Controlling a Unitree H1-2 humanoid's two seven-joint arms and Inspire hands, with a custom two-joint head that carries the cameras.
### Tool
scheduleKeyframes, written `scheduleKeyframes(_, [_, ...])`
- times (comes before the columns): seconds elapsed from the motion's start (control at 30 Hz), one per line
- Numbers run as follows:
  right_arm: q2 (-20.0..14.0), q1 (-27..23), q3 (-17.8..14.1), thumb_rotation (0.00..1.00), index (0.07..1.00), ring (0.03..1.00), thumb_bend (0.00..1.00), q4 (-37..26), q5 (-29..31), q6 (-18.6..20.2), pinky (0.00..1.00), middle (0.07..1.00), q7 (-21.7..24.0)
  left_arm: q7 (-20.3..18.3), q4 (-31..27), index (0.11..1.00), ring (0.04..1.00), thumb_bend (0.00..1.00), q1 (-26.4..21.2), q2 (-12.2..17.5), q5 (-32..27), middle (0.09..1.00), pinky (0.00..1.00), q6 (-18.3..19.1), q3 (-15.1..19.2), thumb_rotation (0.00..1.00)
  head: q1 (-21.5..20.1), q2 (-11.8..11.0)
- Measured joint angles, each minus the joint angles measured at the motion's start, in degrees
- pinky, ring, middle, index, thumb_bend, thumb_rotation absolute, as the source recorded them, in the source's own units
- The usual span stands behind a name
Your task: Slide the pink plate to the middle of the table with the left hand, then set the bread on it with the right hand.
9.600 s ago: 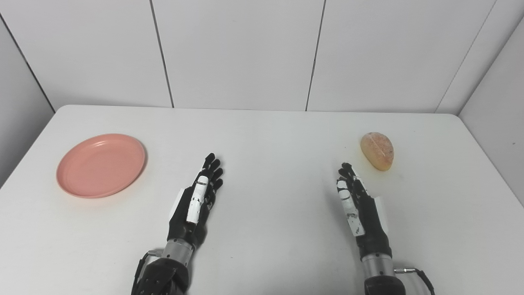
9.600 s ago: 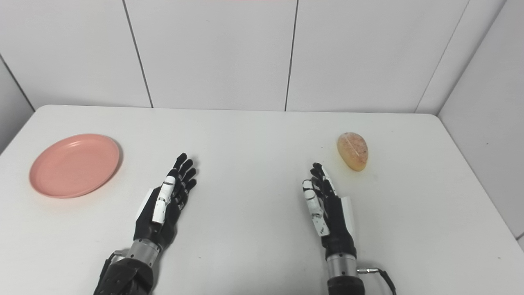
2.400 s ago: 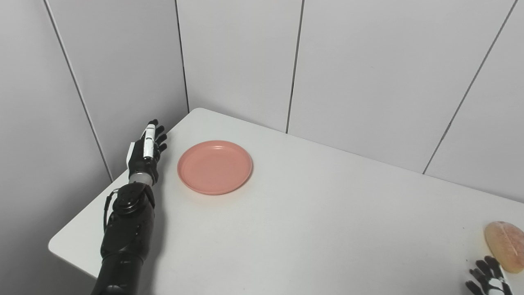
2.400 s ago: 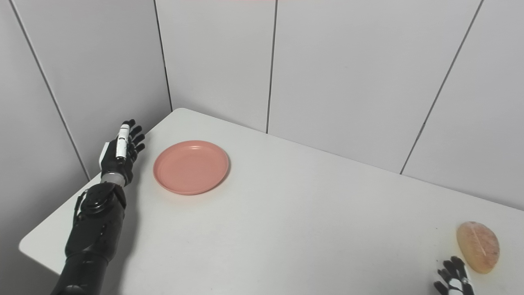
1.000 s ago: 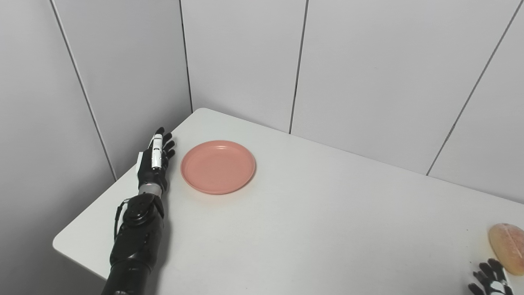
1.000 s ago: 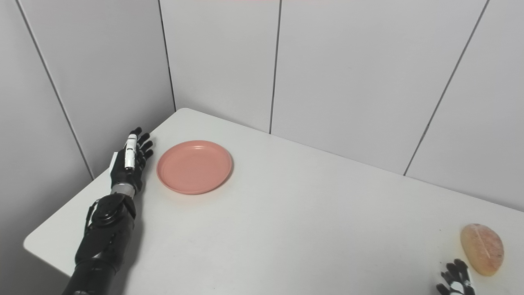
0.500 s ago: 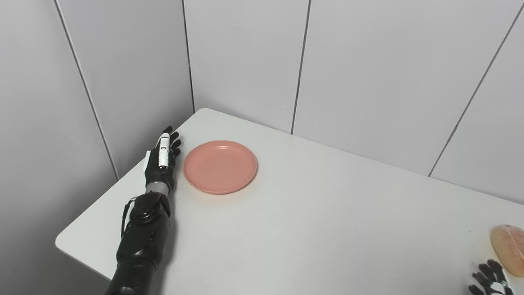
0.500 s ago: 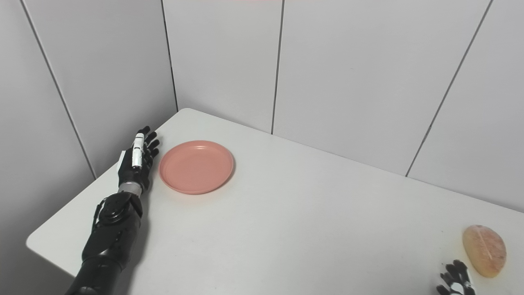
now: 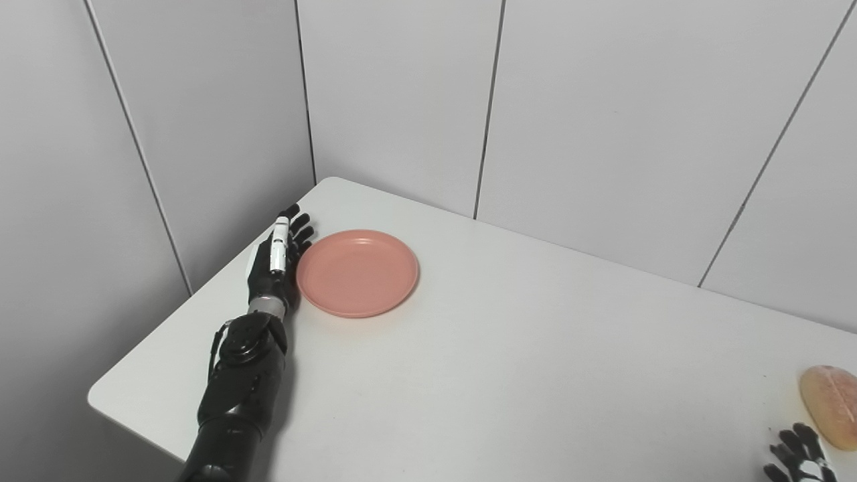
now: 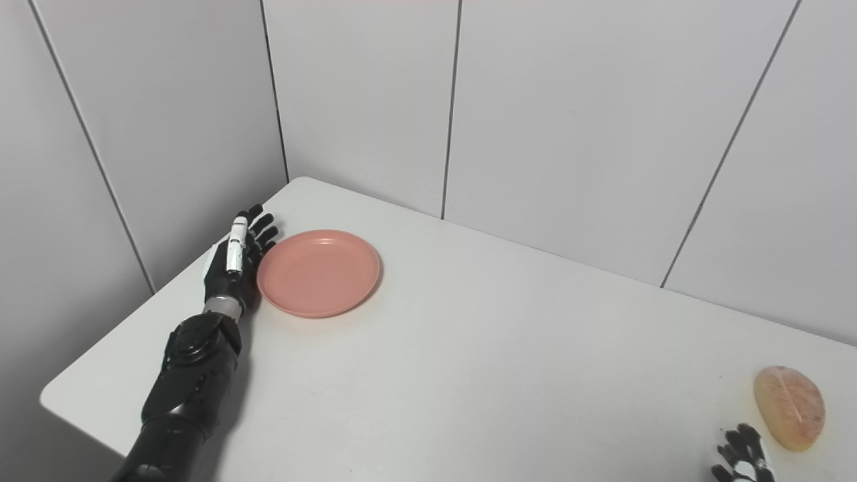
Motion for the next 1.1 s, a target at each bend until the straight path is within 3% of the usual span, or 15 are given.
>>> scheduleKeyframes(0.27, [0.1,0.2,0.2,1.00,0.930,0.929,0.23,-0.4,-0.2,0.3,0.91,0.926,0.0,-0.7,0.6,0.892,0.886,0.26,-0.1,-0.1,-0.2,0.899,0.89,-0.9,-0.6,1.00,-0.3,0.2])
scheduleKeyframes(0.77, [0.4,0.5,0.4,1.00,0.936,0.934,0.19,-0.9,-0.1,0.6,0.92,0.930,0.0,-1.9,4.3,0.856,0.870,0.34,-2.9,-2.0,-0.5,0.871,0.89,-3.2,-2.1,1.00,-0.9,0.8])
scheduleKeyframes(0.87, [0.3,0.6,0.4,1.00,0.951,0.952,0.20,-0.8,0.1,0.5,0.99,0.946,0.3,-2.2,4.5,0.845,0.855,0.37,-3.1,-2.1,-0.4,0.856,0.87,-3.4,-2.4,1.00,-1.0,0.8])
scheduleKeyframes(1.1, [0.2,0.5,0.6,1.00,0.939,0.954,0.21,-0.7,-0.2,0.5,1.00,0.945,0.4,-2.4,3.8,0.832,0.844,0.37,-3.2,-3.6,-0.5,0.846,0.85,-3.4,-2.8,1.00,-1.3,1.1])
